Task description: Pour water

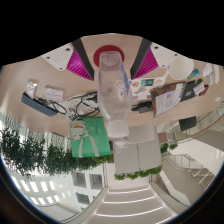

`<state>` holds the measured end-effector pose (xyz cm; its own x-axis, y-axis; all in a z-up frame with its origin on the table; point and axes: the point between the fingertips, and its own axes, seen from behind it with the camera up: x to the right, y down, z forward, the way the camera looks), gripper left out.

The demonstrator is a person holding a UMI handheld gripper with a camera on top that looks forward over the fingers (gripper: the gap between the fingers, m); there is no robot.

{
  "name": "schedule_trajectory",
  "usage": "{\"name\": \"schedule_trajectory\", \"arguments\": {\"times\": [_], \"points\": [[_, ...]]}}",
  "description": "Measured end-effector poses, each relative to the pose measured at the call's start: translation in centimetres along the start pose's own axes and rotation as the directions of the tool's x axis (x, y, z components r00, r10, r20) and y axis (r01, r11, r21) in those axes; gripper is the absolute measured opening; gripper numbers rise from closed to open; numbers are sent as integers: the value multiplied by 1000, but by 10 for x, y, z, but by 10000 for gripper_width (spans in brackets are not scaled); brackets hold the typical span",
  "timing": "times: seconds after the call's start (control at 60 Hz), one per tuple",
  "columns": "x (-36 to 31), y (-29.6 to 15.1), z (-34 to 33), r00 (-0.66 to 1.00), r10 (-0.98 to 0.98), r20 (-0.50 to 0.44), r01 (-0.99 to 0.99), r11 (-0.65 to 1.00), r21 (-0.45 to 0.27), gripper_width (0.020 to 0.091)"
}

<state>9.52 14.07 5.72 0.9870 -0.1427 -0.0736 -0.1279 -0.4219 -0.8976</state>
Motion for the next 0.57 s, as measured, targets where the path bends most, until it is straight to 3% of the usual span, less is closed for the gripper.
{"name": "schedule_trajectory", "arguments": {"times": [0.233,0.35,0.567], "points": [[-25,16,-141,1000,-24,-14,23,1000,-11,829],[-33,23,-210,997,-71,-8,71,997,18,829],[-90,37,-342,998,-50,-46,49,999,-12,829]]}}
